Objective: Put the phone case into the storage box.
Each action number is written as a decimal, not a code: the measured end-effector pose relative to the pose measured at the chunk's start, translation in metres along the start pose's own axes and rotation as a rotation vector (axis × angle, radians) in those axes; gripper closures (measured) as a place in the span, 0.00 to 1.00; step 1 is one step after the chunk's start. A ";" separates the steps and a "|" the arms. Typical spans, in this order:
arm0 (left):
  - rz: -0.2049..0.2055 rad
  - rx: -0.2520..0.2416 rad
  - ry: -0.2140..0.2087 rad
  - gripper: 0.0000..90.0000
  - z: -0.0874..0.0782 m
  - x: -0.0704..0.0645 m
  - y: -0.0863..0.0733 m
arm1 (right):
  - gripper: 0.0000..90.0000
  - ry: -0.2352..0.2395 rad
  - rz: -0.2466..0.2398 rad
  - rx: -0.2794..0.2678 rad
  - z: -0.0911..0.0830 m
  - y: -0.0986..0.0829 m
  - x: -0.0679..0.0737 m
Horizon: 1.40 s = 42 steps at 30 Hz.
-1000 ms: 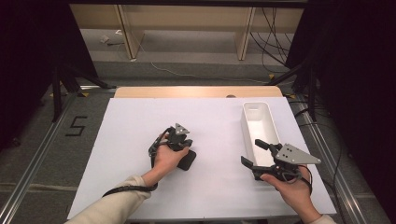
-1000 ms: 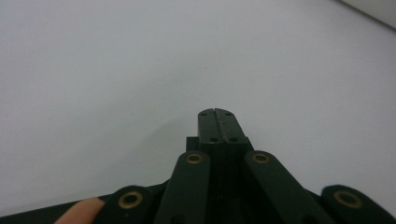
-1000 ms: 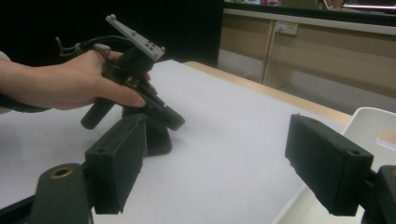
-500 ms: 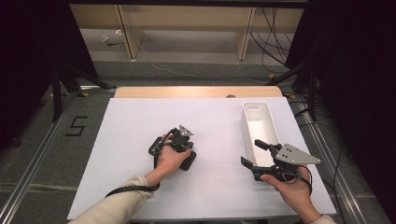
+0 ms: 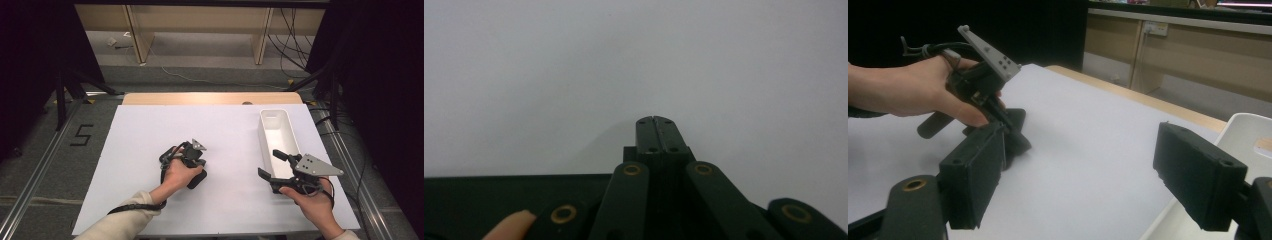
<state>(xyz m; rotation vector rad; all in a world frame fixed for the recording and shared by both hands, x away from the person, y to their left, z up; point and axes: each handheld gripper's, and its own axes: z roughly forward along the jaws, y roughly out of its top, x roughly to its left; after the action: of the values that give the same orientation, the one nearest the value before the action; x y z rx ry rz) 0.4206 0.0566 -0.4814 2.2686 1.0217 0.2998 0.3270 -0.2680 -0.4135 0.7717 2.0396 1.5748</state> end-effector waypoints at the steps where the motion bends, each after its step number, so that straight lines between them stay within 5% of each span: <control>1: 0.005 0.007 -0.005 1.00 -0.002 0.000 -0.001 | 0.24 0.000 0.000 0.000 0.000 0.000 0.000; 22: 0.040 0.145 -0.066 1.00 -0.048 0.005 -0.045 | 0.25 -0.002 0.002 0.000 0.001 0.000 0.000; 42: -0.015 0.225 0.004 1.00 -0.084 0.043 -0.082 | 0.25 -0.002 -0.002 0.010 0.001 0.000 0.000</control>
<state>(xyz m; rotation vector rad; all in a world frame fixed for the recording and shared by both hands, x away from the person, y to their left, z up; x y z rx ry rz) 0.3637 0.1673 -0.4694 2.4591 1.1230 0.1905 0.3274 -0.2670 -0.4139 0.7744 2.0479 1.5636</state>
